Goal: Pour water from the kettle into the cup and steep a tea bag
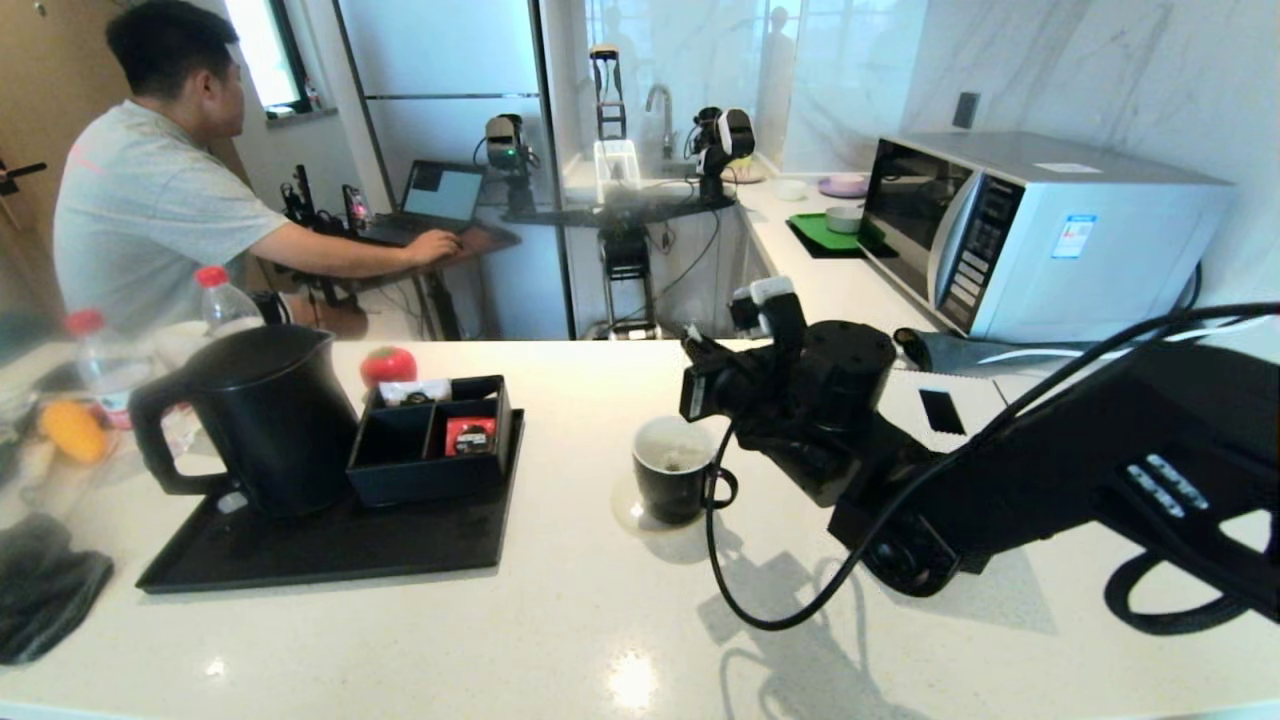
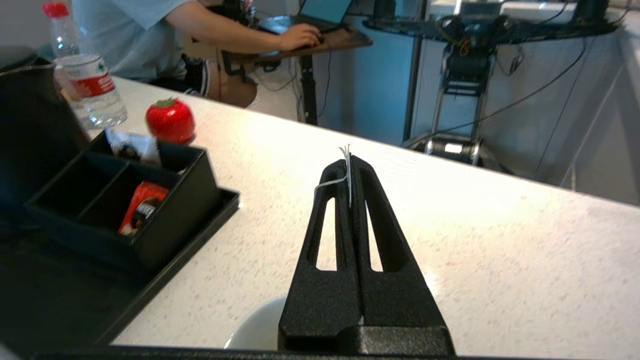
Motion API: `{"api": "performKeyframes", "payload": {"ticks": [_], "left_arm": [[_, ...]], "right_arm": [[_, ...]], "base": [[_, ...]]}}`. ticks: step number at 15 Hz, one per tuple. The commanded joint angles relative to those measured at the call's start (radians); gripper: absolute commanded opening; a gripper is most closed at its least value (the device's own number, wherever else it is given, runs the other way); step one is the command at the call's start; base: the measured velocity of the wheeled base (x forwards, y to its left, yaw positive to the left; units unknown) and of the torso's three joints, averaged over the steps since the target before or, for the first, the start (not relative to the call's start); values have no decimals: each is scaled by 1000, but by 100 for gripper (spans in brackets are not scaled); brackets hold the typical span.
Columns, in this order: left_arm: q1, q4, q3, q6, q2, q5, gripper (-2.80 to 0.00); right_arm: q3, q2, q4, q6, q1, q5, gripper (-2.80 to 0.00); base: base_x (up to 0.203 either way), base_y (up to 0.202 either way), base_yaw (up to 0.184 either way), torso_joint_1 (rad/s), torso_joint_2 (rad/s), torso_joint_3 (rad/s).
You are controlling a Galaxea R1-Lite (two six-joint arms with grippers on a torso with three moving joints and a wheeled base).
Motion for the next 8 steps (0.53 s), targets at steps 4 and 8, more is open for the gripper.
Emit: {"api": "performKeyframes", "payload": {"ticks": [4, 8], "left_arm": [[0, 0, 0, -1, 0, 0, -280], [0, 0, 0, -1, 0, 0, -280]], "right_arm": [[65, 30, -27, 14, 23, -3, -280], [82, 37, -44, 15, 28, -3, -280]], "base": [[0, 0, 0, 0, 0, 0], [0, 0, 0, 0, 0, 0]]}}
